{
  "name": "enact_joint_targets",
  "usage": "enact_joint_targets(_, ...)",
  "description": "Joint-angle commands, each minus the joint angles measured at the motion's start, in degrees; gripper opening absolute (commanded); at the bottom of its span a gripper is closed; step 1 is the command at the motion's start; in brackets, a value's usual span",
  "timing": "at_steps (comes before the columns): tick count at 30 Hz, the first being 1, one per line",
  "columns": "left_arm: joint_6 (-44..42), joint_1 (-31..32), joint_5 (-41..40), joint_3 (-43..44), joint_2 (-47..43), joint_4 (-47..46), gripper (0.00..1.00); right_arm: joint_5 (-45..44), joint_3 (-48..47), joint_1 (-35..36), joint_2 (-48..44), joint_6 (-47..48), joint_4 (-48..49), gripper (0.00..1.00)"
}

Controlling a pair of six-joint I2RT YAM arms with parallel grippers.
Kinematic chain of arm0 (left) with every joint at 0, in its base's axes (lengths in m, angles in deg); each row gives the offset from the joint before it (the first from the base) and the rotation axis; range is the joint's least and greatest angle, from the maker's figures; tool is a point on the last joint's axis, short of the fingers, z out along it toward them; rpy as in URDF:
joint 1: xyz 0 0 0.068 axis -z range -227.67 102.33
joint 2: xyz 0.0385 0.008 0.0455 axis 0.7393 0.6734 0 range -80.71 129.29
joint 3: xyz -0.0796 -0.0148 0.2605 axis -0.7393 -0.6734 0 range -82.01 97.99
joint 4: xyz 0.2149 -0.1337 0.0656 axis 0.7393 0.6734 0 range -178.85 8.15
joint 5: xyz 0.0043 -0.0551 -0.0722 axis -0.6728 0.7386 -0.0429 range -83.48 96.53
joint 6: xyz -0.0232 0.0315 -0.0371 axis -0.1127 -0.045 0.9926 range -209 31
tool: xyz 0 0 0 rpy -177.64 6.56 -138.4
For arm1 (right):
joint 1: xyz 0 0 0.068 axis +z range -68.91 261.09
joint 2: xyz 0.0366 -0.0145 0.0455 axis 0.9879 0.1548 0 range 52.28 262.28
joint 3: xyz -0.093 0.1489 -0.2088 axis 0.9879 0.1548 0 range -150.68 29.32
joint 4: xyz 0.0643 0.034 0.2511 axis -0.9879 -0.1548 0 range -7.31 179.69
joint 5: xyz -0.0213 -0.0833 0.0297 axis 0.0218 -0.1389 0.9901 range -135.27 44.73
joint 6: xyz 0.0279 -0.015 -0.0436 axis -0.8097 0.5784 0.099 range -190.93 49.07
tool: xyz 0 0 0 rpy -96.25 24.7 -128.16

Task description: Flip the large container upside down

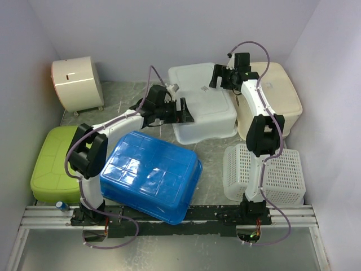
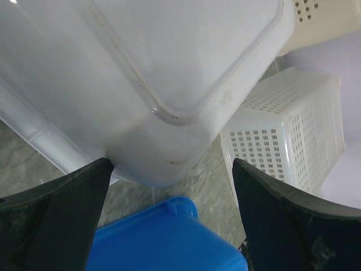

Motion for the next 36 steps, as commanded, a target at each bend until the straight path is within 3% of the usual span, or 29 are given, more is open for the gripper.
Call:
enact_joint_targets(1, -1.66, 5.52, 5.53, -0.82, 0.08, -4.44, 0.99, 17.33, -0.5, 3.31, 0.54, -0.68, 1.82, 1.0)
enact_joint_targets(7, -3.87, 6.69, 4.33, -3.72, -5.51, 0.34, 0.99, 21.53, -1.23, 6.88, 1.46, 1.68, 0.41, 1.0)
enact_joint_targets(11, -5.81, 6.7, 0.18, -5.63, -12.64, 5.99, 0.99, 18.39, -5.08, 8.6, 2.04, 3.82, -3.76, 1.0)
enact_joint_targets(18, -6.41, 6.54, -6.96, -3.98, -18.57, 12.59, 0.99, -6.44, 2.92, 7.49, -8.17, 1.98, 1.99, 1.0)
enact_joint_targets(21, -5.62, 5.99, -9.13, -2.98, -18.61, 13.53, 0.99, -11.54, 4.65, 5.32, -9.08, 0.44, 2.35, 1.0)
enact_joint_targets(29, -3.71, 4.33, -9.22, -2.14, -16.73, 13.57, 0.99, -11.63, 4.38, 2.21, -7.44, -0.43, -0.03, 1.0)
enact_joint_targets(36, -3.31, 1.99, -6.72, -5.49, -15.27, 9.16, 0.99, -3.44, 4.35, 0.01, -4.88, 0.68, 0.52, 1.0)
